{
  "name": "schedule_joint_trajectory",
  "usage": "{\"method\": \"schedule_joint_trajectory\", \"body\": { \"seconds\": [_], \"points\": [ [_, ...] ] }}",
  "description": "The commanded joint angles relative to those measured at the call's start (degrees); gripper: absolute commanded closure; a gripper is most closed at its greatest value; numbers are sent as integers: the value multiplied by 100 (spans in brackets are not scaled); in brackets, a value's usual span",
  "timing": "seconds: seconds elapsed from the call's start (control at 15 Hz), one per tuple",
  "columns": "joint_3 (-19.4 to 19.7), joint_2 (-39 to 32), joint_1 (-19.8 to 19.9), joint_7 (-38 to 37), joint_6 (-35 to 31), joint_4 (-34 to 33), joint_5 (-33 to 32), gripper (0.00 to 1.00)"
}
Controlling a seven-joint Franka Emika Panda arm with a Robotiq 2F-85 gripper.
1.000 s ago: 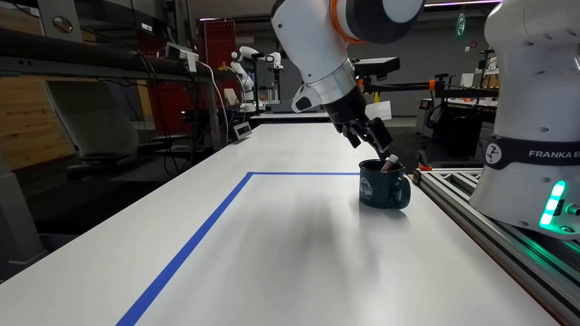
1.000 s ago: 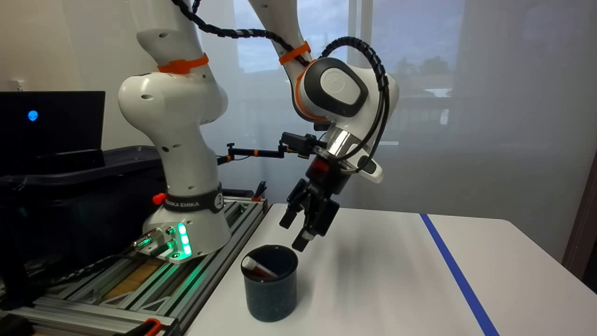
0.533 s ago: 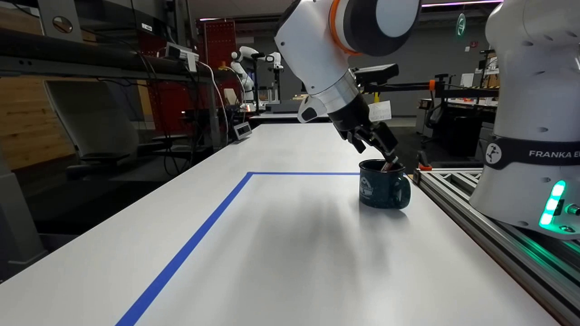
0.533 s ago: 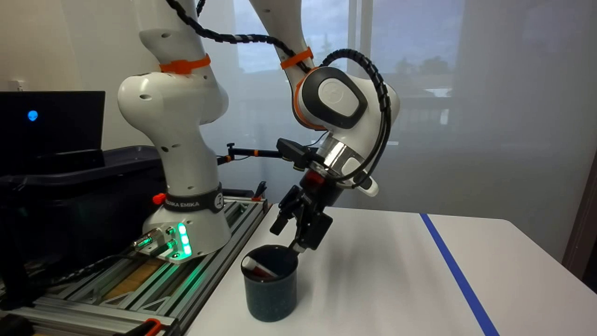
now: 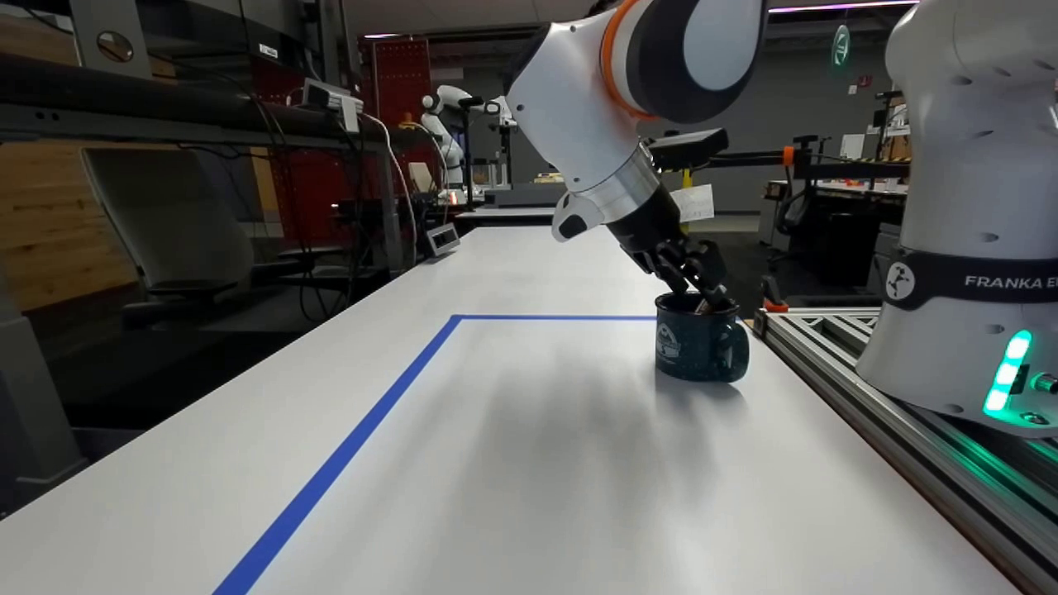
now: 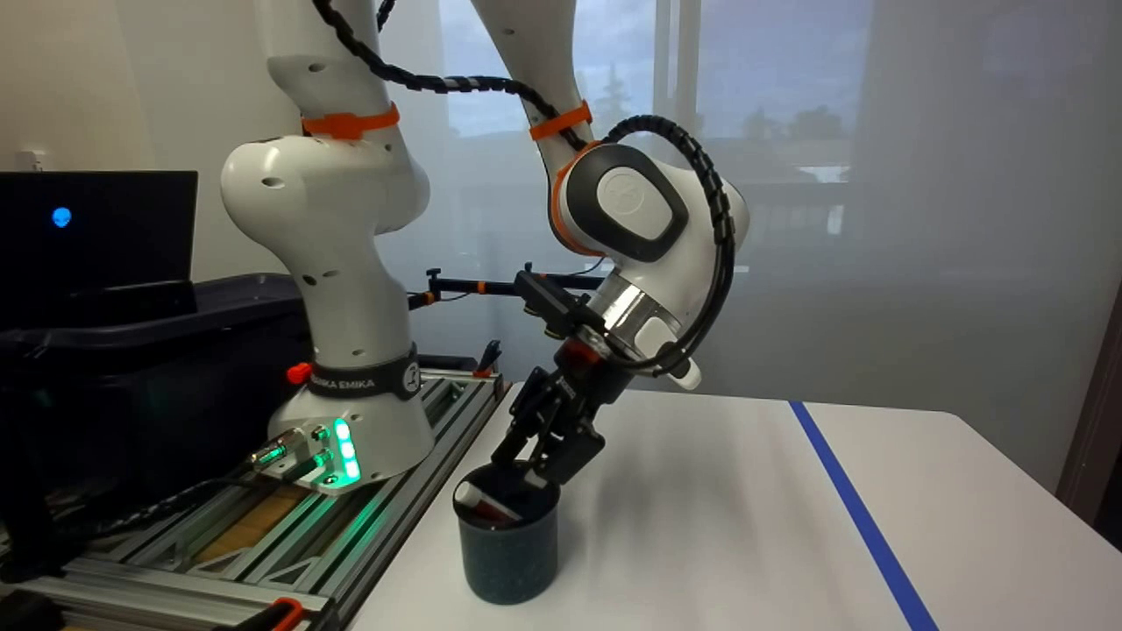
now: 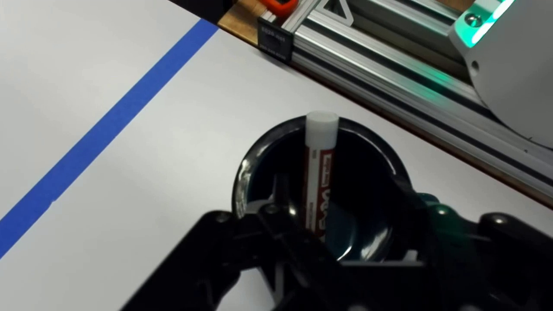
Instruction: Remove the marker from the mug cup and place it on the table
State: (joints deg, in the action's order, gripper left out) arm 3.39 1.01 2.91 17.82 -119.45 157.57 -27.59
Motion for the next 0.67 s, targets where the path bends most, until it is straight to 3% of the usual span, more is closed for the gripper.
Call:
{"method": "schedule_joint_trajectory", "body": {
  "seconds": [0.0, 0.2, 0.27, 0.4, 0.47, 0.6],
  "points": [
    [22, -159, 44, -130, -22, -10, -163, 32],
    [57, -291, 69, -309, -84, -14, -204, 37],
    [69, -315, 75, -365, -89, -19, -228, 45],
    [108, -385, 106, -474, -115, -21, -287, 50],
    [127, -415, 117, -531, -129, -21, -311, 60],
    [163, -474, 149, -595, -145, -24, -351, 61]
  ]
}}
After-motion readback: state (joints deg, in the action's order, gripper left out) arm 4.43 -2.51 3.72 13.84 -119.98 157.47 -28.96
